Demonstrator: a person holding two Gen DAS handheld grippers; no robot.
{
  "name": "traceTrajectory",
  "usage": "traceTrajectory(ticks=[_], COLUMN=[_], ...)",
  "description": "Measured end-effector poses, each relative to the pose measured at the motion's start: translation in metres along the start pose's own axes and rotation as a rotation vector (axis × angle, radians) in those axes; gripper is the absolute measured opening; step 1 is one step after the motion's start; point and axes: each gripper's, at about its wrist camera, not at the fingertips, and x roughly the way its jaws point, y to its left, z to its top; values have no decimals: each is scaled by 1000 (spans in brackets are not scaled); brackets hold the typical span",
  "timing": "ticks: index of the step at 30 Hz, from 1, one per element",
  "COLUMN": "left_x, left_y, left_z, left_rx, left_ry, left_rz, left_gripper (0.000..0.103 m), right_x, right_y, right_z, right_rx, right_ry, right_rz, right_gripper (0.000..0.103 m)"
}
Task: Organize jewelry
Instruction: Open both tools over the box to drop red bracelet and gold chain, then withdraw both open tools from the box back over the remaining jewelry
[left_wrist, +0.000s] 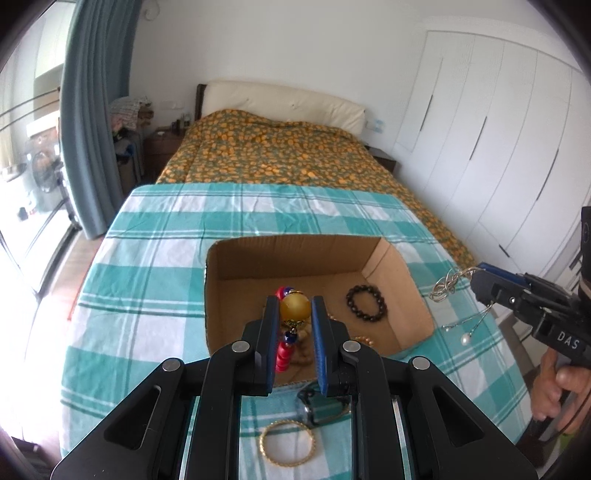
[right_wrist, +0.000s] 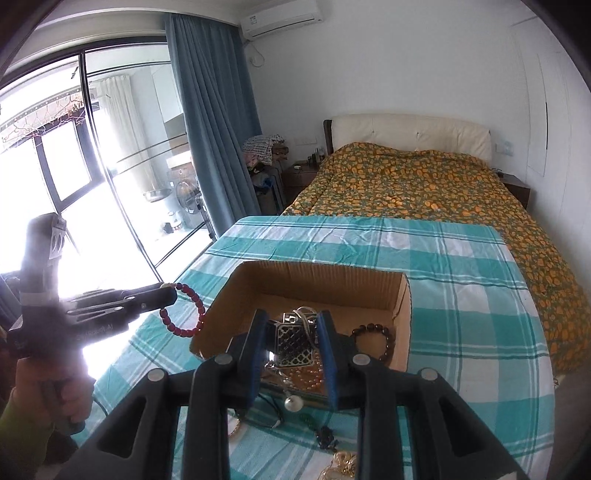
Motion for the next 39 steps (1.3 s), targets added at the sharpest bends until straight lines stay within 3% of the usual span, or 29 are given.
traceTrajectory(ticks=[7, 16, 17, 18, 20, 21, 24, 30, 39], left_x=[55, 82, 76, 69, 49, 39, 6, -51, -66], left_y=[21, 23, 23, 24, 24, 25, 22, 8, -13], left_z=[-6, -19, -18, -17, -13, -11, -9, -37, -137], left_rx=[-29, 10, 5, -4, -20, -20, -13, 20, 20], left_ry=[79, 127, 112, 94, 34, 7, -41, -88, 5], left_rz=[41, 113, 122, 123, 130, 138, 136, 134, 149], left_gripper=[16, 18, 28, 49, 71, 77, 84, 92, 93], right_x=[64, 101, 98, 94, 78, 68, 34, -29, -72], right_y=[-20, -42, -44, -45, -42, -39, -26, -2, 16], right_z=[-13, -40, -39, -38, -34, -32, -26, -39, -107], right_rx=[21, 37, 45, 55, 56, 47, 14, -27, -19], right_ry=[116, 189, 181, 168, 130, 108, 35, -76, -101], right_rz=[-29, -78, -84, -90, -100, -107, -120, -130, -175], right_gripper=[27, 33, 36, 39, 41, 42, 51, 56, 57])
